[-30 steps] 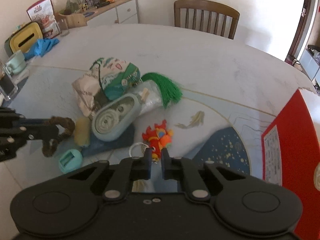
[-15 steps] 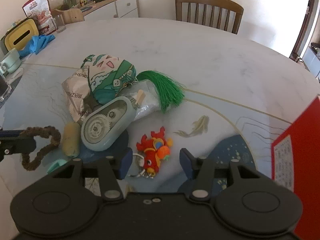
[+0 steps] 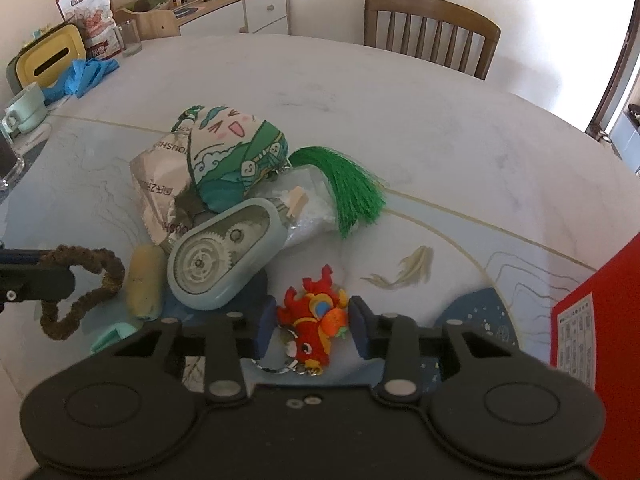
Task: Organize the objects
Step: 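Grasp the brown bead bracelet with left tool while right tool grasps red parrot keychain, then carry the bracelet and parrot keychain over the red-and-white box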
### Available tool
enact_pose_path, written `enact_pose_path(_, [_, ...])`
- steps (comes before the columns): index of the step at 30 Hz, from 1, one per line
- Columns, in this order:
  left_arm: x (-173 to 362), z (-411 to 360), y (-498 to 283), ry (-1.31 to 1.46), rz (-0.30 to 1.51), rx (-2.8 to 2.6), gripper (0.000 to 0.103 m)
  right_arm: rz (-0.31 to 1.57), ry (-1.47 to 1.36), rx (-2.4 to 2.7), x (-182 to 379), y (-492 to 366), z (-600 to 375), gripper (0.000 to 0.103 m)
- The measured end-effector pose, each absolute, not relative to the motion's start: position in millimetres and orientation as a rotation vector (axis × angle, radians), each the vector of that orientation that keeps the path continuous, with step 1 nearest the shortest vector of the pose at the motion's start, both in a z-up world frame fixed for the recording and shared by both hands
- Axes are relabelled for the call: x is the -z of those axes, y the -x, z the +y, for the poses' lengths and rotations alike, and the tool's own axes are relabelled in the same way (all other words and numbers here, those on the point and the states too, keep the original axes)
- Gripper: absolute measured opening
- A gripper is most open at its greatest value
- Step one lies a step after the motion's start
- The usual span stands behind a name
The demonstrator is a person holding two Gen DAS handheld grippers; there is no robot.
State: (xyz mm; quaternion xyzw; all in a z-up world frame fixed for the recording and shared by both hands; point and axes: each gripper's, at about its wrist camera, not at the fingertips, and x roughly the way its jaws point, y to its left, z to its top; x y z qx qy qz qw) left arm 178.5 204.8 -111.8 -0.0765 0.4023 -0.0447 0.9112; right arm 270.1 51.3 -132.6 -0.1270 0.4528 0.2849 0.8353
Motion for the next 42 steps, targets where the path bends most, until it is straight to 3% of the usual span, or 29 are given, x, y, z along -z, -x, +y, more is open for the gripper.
enact_pose_path(21, [70, 162, -176, 0.136, 0.777, 0.200, 0.008, 0.939, 0.144, -0.616, 47, -222, -12, 0.037])
enact_pose_path(42, [21, 37, -198, 0.038, 0.685, 0.357, 0.008, 0.813, 0.096, -0.472, -12, -225, -140, 0.037])
